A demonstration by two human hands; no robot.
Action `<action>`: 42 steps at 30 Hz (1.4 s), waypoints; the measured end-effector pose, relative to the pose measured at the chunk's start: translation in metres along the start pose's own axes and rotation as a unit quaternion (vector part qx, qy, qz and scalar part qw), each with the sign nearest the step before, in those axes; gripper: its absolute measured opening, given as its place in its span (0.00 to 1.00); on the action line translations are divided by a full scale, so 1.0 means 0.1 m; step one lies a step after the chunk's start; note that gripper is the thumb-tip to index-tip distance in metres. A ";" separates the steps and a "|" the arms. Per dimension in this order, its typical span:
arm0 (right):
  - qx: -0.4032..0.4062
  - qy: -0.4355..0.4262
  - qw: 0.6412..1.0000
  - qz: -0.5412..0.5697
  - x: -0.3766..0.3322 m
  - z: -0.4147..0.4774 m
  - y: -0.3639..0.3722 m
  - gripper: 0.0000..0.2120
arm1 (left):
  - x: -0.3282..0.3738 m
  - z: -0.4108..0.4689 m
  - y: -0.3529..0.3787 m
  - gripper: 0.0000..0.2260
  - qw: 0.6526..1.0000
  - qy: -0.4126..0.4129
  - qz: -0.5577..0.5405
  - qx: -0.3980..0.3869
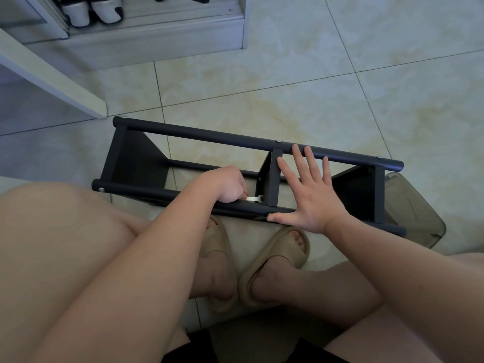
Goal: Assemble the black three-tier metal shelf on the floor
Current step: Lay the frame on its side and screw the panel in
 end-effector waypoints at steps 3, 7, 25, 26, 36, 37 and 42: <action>-0.001 0.000 1.000 0.000 0.01 0.00 0.00 0.58 | 0.01 0.02 -0.01 0.08 0.999 0.003 -0.025 0.021; -0.003 -0.001 1.000 0.001 0.01 0.00 0.00 0.58 | 0.10 0.03 -0.04 0.11 0.996 0.019 -0.077 0.052; -0.005 0.002 1.000 0.003 0.01 0.00 0.00 0.58 | 0.17 0.12 0.06 0.05 0.894 -0.065 -0.412 0.167; -0.006 0.002 1.000 0.003 0.00 0.00 0.00 0.58 | 0.17 0.12 0.07 0.05 0.893 -0.065 -0.411 0.169; -0.002 -0.001 1.000 0.002 0.01 0.00 0.00 0.57 | 0.21 0.13 0.08 0.02 0.892 -0.088 -0.414 0.159; -0.004 -0.001 1.000 0.000 0.01 0.01 0.00 0.58 | 0.21 0.12 0.08 0.02 0.896 -0.092 -0.409 0.148; -0.008 -0.001 1.000 -0.002 0.01 0.01 0.00 0.58 | 0.20 0.12 0.09 0.03 0.906 -0.104 -0.395 0.110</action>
Point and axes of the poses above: each hand's wrist, its own z-axis towards the middle knuckle, its own y-axis out of the palm, x = y × z, the point moved 3 cm from there along z, towards the middle knuckle, and after that the axes turned 9 degrees about x, right-handed, at the moved point
